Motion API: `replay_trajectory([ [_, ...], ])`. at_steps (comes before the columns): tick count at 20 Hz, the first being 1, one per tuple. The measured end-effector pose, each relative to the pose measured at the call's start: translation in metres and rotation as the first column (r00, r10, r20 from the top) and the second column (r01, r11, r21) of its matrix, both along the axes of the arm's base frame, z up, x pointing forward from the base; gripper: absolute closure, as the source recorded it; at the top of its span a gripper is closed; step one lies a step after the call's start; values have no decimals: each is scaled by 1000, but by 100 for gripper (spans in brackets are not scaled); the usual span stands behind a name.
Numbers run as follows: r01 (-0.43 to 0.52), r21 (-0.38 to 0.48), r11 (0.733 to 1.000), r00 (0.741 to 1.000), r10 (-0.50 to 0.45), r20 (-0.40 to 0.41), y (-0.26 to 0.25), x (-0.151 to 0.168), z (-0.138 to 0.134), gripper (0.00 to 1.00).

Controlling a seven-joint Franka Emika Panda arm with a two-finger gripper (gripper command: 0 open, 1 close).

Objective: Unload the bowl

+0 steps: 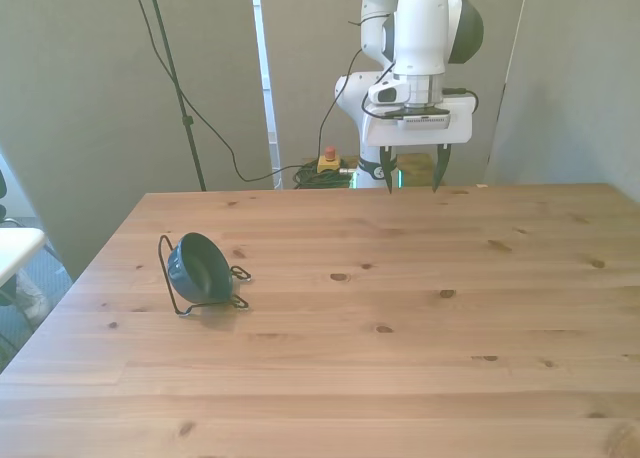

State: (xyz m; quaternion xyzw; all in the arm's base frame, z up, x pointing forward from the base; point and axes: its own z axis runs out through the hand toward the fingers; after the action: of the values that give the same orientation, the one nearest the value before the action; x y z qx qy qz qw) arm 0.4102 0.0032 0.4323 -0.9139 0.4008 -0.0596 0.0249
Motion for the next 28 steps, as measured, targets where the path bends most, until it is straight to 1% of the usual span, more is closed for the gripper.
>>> replay_trajectory([
  [3,7,10,1000,1000,-7,27,-9,4,-1,0],
  [6,59,-18,998,997,-58,59,-45,17,3,0],
  [9,113,-66,991,988,-105,111,-89,34,20,0],
  [12,163,-98,982,977,-147,155,-130,49,43,0],
  [14,177,-109,978,972,-156,177,-154,57,55,0],
  [16,195,-118,974,967,-172,186,-174,70,60,0],
  [18,197,-140,970,967,-170,188,-179,72,61,0],
  [20,231,-178,957,959,-193,207,-196,75,60,0],
  [23,305,-227,925,937,-250,243,-234,79,53,0],
  [25,357,-246,901,920,-292,262,-259,83,48,0],
  [28,408,-259,875,900,-339,273,-286,99,40,0],
])
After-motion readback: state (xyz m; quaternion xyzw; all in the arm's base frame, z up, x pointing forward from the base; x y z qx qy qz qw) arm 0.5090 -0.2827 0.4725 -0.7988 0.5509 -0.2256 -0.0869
